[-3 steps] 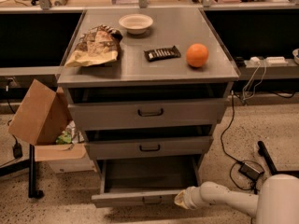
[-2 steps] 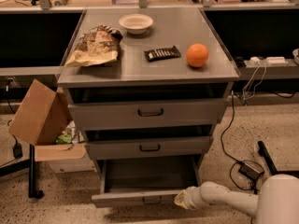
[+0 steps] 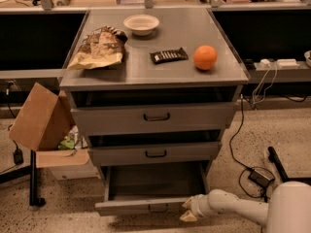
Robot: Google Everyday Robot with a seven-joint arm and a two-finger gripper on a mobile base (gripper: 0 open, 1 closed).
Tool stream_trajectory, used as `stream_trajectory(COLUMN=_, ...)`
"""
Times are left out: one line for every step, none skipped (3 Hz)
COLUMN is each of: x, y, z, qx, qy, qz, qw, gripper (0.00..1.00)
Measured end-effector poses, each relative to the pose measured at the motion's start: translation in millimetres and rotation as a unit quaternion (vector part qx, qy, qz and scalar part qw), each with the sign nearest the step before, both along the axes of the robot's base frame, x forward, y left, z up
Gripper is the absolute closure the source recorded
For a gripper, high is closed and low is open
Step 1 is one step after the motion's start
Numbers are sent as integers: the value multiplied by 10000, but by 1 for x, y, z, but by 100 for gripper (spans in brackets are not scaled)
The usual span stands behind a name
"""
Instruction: Close bottom drawer
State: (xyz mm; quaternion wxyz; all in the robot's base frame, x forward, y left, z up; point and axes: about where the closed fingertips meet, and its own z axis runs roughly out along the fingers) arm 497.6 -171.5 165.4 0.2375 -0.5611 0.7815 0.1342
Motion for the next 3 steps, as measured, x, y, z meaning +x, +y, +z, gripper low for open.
stream_trajectory(x=0, y=0, z=0, qx=0, qy=1, qz=0, qw=10000, gripper=0)
stream_trajectory(x=0, y=0, z=0, qx=0, qy=0, qz=0, qw=10000, gripper=0)
stream_trajectory(x=6, y=0, z=6, qx=25, qy=-282, qz=21, qw=9996, gripper=26)
